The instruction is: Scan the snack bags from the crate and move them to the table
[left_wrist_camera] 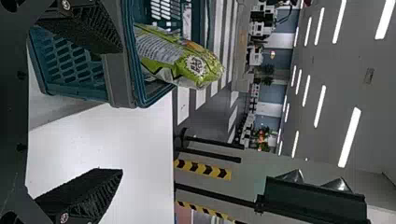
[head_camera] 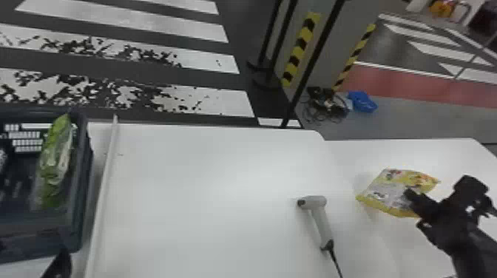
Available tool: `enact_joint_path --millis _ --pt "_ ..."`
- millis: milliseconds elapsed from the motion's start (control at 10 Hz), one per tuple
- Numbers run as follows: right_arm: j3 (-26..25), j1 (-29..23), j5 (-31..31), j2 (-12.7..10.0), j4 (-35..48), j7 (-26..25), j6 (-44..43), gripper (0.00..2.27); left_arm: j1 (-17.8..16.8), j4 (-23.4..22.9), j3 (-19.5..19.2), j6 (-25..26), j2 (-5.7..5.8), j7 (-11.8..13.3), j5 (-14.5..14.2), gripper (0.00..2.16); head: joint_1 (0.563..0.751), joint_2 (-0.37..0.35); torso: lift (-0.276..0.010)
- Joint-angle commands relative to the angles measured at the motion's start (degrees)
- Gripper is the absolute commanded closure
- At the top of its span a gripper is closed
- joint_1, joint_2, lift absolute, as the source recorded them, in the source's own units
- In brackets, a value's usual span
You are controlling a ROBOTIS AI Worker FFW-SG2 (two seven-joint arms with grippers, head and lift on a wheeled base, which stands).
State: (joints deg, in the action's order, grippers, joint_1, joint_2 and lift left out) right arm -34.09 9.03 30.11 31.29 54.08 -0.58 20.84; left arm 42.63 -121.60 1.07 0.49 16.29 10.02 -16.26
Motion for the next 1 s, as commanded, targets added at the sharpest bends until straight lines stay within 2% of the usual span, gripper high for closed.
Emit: enact_joint_path --millis 0,100,300,400,700,900 --pt "0.1 -0.2 0.3 0.0 0.1 -0.4 1.8 0.0 0.1 0.0 0.1 0.0 0.05 0.0 0.0 0.08 0.695 -0.35 -0.095" --pt "0.0 -0.8 0.5 0.1 0.8 -0.5 3.4 0.04 0.1 0.0 0.2 0.0 -0.03 0.0 0.0 0.08 0.695 -0.35 -0.095" --pt "0.2 -6.1 1.3 -0.1 9.0 0.5 7.2 0.05 0.0 0.0 0.5 0.0 -0.12 0.0 0.0 0.08 0.695 -0.35 -0.095" --pt "0.3 -8.9 1.4 -1.1 13.2 2.3 7.9 0.05 0.0 -0.1 0.9 0.0 -0.21 0.0 0.2 0.08 0.695 -0.35 -0.095" --pt "1.3 -17.7 1.4 -7.6 32.9 4.2 8.5 0.08 0.0 -0.4 0.9 0.0 -0.21 0.0 0.3 0.08 0.695 -0.35 -0.095" --pt "4.0 -24.5 1.4 -12.1 45.2 4.2 6.7 0.08 -0.2 -0.4 1.0 0.0 -0.21 0.0 0.3 0.08 0.695 -0.35 -0.095"
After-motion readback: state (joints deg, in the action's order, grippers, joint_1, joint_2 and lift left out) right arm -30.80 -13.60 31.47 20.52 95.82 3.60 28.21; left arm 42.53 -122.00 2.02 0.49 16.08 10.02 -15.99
